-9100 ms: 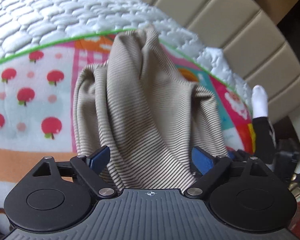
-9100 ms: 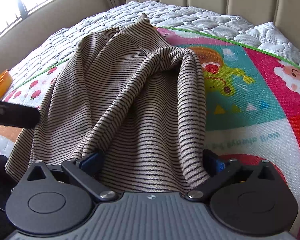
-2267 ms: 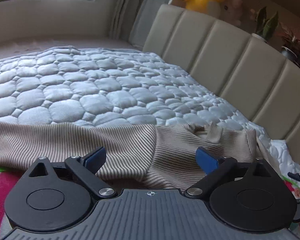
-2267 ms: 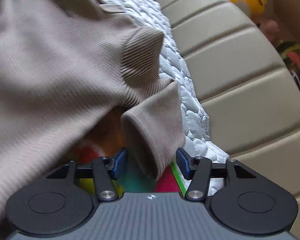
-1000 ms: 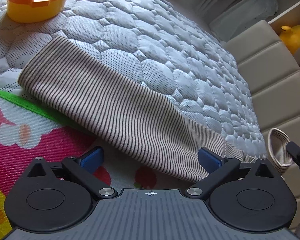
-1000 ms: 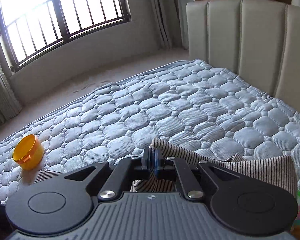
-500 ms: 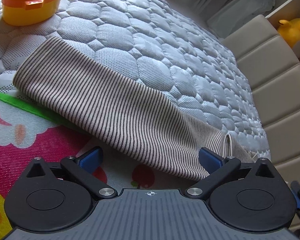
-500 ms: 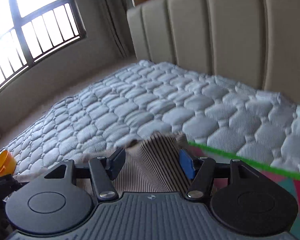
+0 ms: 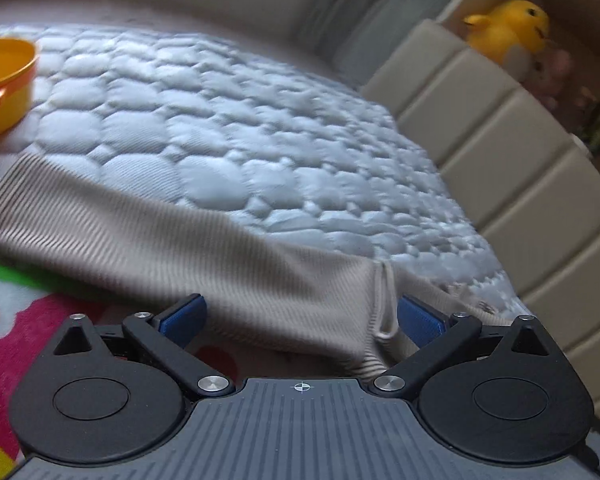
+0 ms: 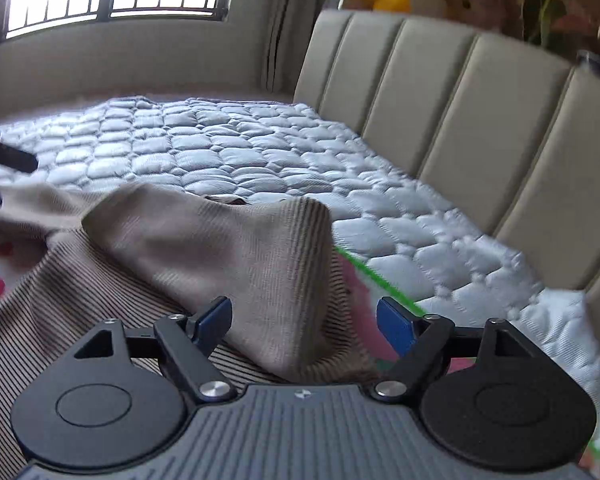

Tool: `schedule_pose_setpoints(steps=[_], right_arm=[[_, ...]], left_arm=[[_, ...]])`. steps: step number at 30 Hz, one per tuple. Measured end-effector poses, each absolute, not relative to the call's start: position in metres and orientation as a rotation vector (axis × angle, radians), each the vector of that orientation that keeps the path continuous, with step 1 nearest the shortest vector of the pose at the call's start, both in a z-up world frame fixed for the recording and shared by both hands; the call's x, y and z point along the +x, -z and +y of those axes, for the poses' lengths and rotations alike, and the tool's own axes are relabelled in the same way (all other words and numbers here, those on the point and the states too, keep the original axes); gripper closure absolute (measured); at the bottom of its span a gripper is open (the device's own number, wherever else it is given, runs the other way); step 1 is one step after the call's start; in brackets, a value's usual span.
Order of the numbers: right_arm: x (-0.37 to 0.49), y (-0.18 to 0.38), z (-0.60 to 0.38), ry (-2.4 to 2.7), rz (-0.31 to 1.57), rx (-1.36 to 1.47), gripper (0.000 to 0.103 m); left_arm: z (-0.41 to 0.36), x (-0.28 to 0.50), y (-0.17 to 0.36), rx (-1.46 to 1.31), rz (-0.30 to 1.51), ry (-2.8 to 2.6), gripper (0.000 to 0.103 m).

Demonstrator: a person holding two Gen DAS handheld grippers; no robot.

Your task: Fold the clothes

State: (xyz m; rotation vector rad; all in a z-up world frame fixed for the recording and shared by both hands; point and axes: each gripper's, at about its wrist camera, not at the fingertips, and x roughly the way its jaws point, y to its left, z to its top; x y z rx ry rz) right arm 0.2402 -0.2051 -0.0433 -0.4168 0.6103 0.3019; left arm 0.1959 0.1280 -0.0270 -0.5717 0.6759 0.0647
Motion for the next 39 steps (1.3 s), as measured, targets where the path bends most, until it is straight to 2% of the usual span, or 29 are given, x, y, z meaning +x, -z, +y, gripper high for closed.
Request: schedule_pose_setpoints(steps=[7, 14, 16, 18, 19, 21, 22, 24, 27, 30, 31, 32, 34, 35, 37, 39], right_arm=[[0.224, 0.059, -0.218, -0.257, 0.540, -0.783, 0.023], [0.234, 0.082, -0.184, -0.385, 0.436, -1.000, 0.027], [0.248, 0.079, -0.188, -0.330, 0.431, -0.957, 0.027], [0.268, 0.067, -0.212, -0.220, 0.470, -0.791, 0.027], [0.276, 0.063, -0.228, -0.197, 0.518, -0.674, 0.021], [0.291, 0.055, -0.260, -0.153, 0.609, -0.443, 0.014], [0.295, 0.056, -0.268, -0.146, 0.654, -0.359, 0.014], [0.300, 0.061, -0.273, -0.122, 0.716, -0.258, 0.014], [0.294, 0.064, -0.269, -0.082, 0.694, -0.250, 0.014], [0.265, 0.066, -0.236, -0.106, 0.544, -0.548, 0.013], [0.256, 0.067, -0.227, -0.137, 0.501, -0.638, 0.013], [0.246, 0.069, -0.217, -0.167, 0.457, -0.728, 0.013], [0.227, 0.072, -0.198, -0.230, 0.367, -0.900, 0.013], [0.218, 0.072, -0.189, -0.274, 0.325, -0.949, 0.014], [0.209, 0.067, -0.172, -0.376, 0.308, -0.957, 0.032], [0.211, 0.059, -0.150, -0.482, 0.398, -0.852, 0.043]], left_arm=[[0.051, 0.250, 0.016, -0.430, 0.705, 0.160, 0.000], [0.050, 0.285, 0.039, -0.597, 0.673, 0.328, 0.000], [0.046, 0.291, 0.053, -0.563, 0.724, 0.318, 0.000], [0.048, 0.293, 0.067, -0.533, 0.765, 0.293, 0.005], [0.049, 0.294, 0.074, -0.518, 0.785, 0.279, 0.011], [0.051, 0.294, 0.076, -0.499, 0.793, 0.293, 0.012], [0.051, 0.293, 0.075, -0.491, 0.796, 0.294, 0.013], [0.051, 0.290, 0.076, -0.475, 0.802, 0.290, 0.015], [0.052, 0.283, 0.070, -0.438, 0.812, 0.280, 0.018], [0.055, 0.269, 0.058, -0.417, 0.799, 0.264, 0.017], [0.057, 0.264, 0.050, -0.408, 0.759, 0.268, 0.008], [0.058, 0.259, 0.042, -0.401, 0.713, 0.273, 0.004], [0.065, 0.255, 0.031, -0.403, 0.644, 0.258, 0.004], [0.072, 0.258, 0.031, -0.430, 0.655, 0.244, 0.004], [0.086, 0.264, 0.036, -0.496, 0.698, 0.219, 0.004], [0.101, 0.269, 0.041, -0.561, 0.741, 0.193, 0.005]])
